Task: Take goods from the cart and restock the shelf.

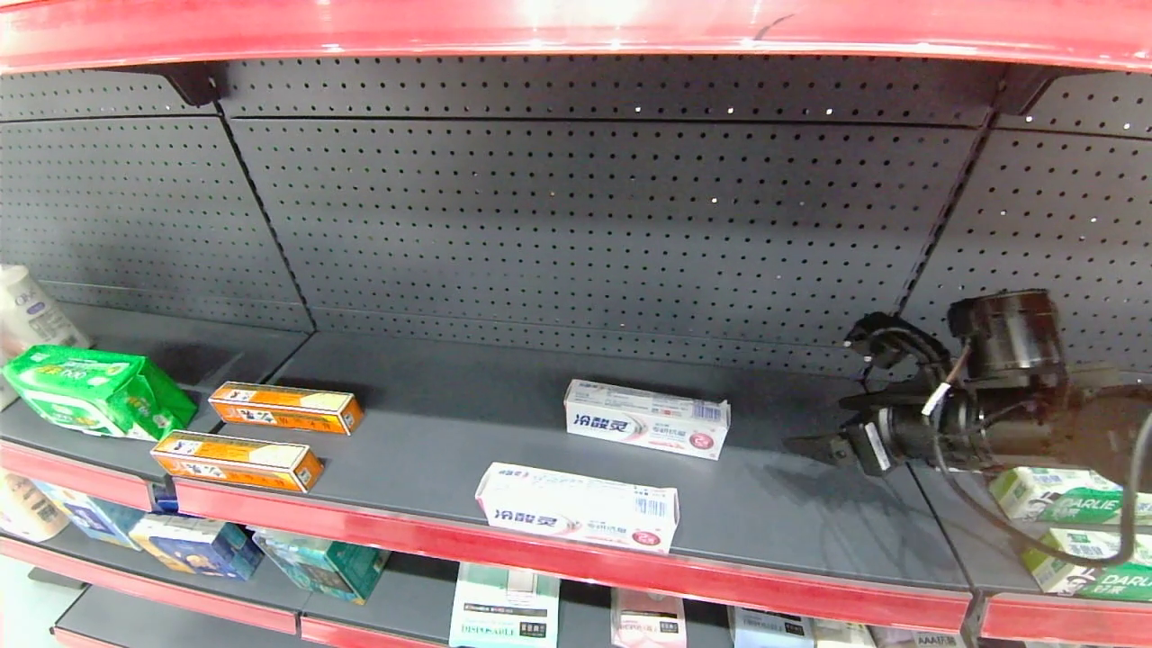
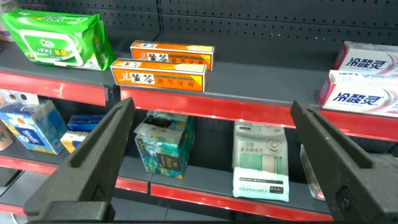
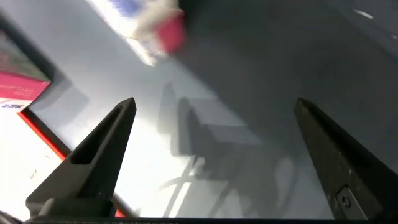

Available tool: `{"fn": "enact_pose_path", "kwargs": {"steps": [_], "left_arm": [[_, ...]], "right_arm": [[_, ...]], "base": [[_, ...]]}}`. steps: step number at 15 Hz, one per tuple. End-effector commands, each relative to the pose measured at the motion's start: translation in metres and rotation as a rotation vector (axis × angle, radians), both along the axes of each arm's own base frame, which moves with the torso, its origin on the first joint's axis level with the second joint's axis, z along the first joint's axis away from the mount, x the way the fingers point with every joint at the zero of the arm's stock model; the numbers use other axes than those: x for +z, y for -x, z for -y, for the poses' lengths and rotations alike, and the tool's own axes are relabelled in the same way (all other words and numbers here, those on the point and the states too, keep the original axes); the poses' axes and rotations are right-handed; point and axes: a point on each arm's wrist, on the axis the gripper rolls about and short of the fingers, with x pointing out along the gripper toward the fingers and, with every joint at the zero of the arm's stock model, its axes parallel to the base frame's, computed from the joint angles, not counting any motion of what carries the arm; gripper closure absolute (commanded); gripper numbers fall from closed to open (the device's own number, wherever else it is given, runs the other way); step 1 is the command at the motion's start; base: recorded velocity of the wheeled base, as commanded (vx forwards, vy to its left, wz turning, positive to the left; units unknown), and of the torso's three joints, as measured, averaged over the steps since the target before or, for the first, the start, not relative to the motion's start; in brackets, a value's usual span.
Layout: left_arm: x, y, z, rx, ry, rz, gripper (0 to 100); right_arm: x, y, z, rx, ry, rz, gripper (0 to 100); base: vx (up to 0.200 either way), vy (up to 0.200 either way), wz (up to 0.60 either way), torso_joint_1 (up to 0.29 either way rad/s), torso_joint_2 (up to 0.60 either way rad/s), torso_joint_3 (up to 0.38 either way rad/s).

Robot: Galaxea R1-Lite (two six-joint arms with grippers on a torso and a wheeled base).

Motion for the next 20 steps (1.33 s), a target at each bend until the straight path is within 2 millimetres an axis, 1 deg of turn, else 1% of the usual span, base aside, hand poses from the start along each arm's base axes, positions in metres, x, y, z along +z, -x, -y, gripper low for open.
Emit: {"fn": "enact_pose_path", "kwargs": {"steps": [1,2,3,4,5,6,7,8,9,10,12,13,15,17,20], "left_arm": [[0.0,0.0,0.0,0.0,0.001,-0.001,0],[0.0,0.0,0.0,0.0,0.001,0.0,0],[0.0,0.0,0.0,0.0,0.001,0.0,0],[0.0,0.0,0.0,-0.001,0.001,0.0,0],[0.0,0.0,0.0,0.0,0.001,-0.001,0],[0.0,0.0,0.0,0.0,0.001,0.0,0],[0.0,0.0,0.0,-0.001,0.001,0.0,0],[0.0,0.0,0.0,0.0,0.001,-0.001,0],[0.0,0.0,0.0,-0.001,0.001,-0.001,0],[0.0,0.0,0.0,0.002,0.001,-0.001,0],[0.0,0.0,0.0,-0.001,0.001,0.0,0],[0.0,0.0,0.0,-0.001,0.001,-0.001,0],[0.0,0.0,0.0,0.0,0.001,-0.001,0],[0.0,0.0,0.0,0.0,0.001,0.0,0],[0.0,0.0,0.0,-0.001,0.001,-0.001,0]], "right_arm": [[0.032,0.057,0.026,-0.175,-0.062,0.11,0],[0.034,0.073,0.029,-0.204,-0.075,0.127,0],[0.034,0.073,0.029,-0.204,-0.075,0.127,0],[0.031,0.135,0.037,-0.26,-0.096,0.19,0],[0.027,0.153,0.038,-0.271,-0.097,0.213,0],[0.023,0.19,0.041,-0.302,-0.102,0.288,0],[0.027,0.199,0.042,-0.325,-0.102,0.325,0],[0.031,0.216,0.042,-0.337,-0.098,0.406,0],[0.031,0.218,0.042,-0.338,-0.098,0.415,0],[0.016,0.243,0.038,-0.327,-0.116,0.471,0],[0.001,0.266,0.037,-0.335,-0.141,0.557,0],[-0.003,0.273,0.036,-0.349,-0.177,0.572,0],[-0.007,0.279,0.035,-0.367,-0.248,0.531,0],[-0.004,0.283,0.035,-0.353,-0.326,0.529,0],[-0.025,0.299,0.034,-0.345,-0.332,0.582,0]], "base": [[0.0,0.0,0.0,0.0,0.0,0.0],[0.0,0.0,0.0,0.0,0.0,0.0],[0.0,0.0,0.0,0.0,0.0,0.0],[0.0,0.0,0.0,0.0,0.0,0.0],[0.0,0.0,0.0,0.0,0.0,0.0],[0.0,0.0,0.0,0.0,0.0,0.0],[0.0,0.0,0.0,0.0,0.0,0.0],[0.0,0.0,0.0,0.0,0.0,0.0],[0.0,0.0,0.0,0.0,0.0,0.0],[0.0,0.0,0.0,0.0,0.0,0.0],[0.0,0.0,0.0,0.0,0.0,0.0],[0.0,0.0,0.0,0.0,0.0,0.0],[0.0,0.0,0.0,0.0,0.0,0.0],[0.0,0.0,0.0,0.0,0.0,0.0],[0.0,0.0,0.0,0.0,0.0,0.0]]}}
